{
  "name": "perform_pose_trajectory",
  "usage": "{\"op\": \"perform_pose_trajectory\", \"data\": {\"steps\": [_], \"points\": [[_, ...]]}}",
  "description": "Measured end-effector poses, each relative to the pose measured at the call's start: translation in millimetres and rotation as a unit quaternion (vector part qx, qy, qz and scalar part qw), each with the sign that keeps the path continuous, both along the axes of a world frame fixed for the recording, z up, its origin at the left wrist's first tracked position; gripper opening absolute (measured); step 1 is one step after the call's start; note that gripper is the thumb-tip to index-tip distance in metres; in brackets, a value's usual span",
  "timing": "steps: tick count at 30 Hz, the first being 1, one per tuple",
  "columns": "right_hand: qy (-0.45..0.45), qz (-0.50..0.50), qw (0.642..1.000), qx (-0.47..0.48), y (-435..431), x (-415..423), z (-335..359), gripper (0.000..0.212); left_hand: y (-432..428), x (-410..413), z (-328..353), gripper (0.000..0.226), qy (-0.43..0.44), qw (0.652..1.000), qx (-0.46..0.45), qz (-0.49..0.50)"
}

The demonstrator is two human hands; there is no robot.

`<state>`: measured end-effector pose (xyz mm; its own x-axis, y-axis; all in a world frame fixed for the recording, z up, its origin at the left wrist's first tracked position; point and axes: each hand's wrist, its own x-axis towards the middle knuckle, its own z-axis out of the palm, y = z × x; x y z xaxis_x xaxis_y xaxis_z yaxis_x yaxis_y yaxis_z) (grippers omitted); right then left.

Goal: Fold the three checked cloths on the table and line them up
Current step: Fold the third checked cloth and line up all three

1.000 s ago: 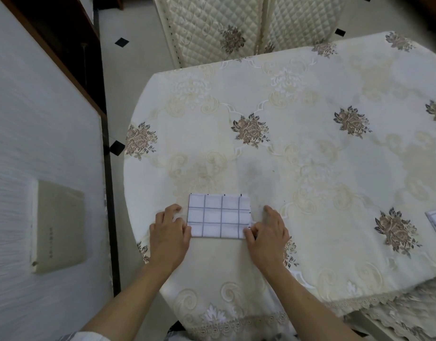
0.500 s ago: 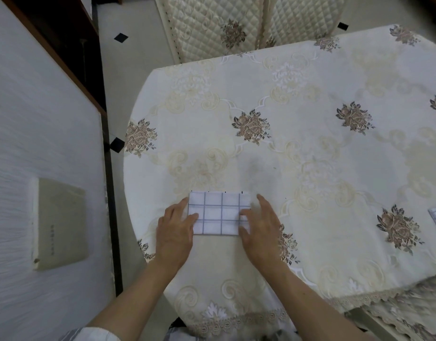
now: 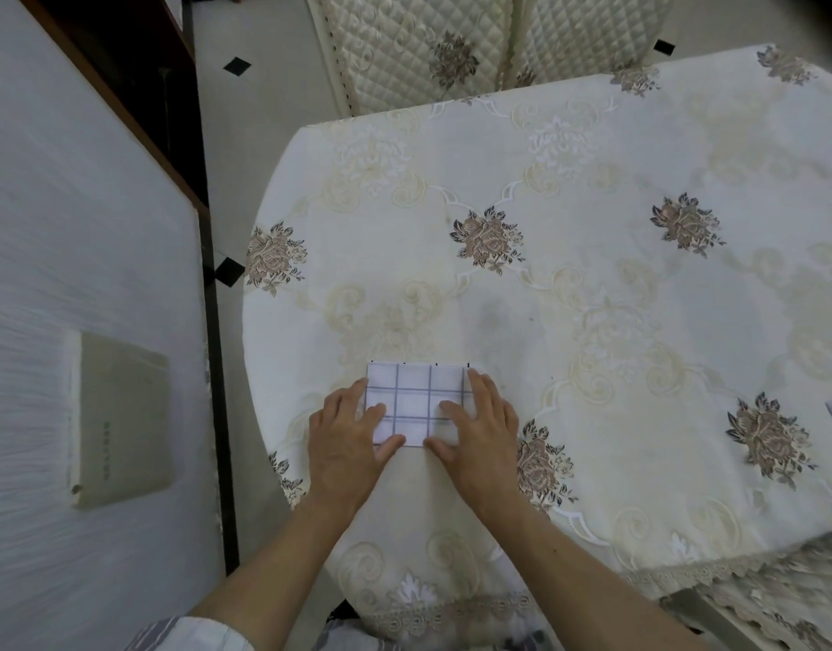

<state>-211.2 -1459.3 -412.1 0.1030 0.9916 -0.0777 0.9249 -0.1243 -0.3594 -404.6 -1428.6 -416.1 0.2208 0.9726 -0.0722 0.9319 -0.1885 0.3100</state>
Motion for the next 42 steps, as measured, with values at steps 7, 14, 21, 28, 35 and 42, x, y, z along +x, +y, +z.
{"op": "perform_pose_trajectory", "data": {"steps": [7,14,21,28,35,42], "points": [[-0.019,0.005,1.000,-0.021,-4.4,23.0,-0.1,0.044,4.6,-16.9,-1.5,0.042,-0.014,0.999,-0.013,-0.027],[-0.024,0.004,0.999,-0.023,-8.8,49.7,-2.2,0.049,9.0,-31.8,-1.2,0.046,-0.024,0.997,-0.036,-0.068],[0.002,-0.006,0.999,-0.045,-6.4,65.3,0.4,0.049,18.1,-36.1,9.9,0.048,-0.011,0.991,-0.050,-0.127],[0.012,-0.016,0.996,-0.092,-5.7,60.1,8.4,0.052,22.9,-21.7,24.9,0.040,0.086,0.973,-0.027,-0.212],[0.016,-0.021,0.992,-0.127,-1.9,58.5,15.6,0.054,17.4,-1.0,28.0,0.033,0.155,0.953,0.018,-0.259],[0.023,-0.022,0.991,-0.132,2.1,56.6,20.9,0.051,10.0,-6.7,26.8,0.020,0.059,0.977,0.051,-0.197]]}}
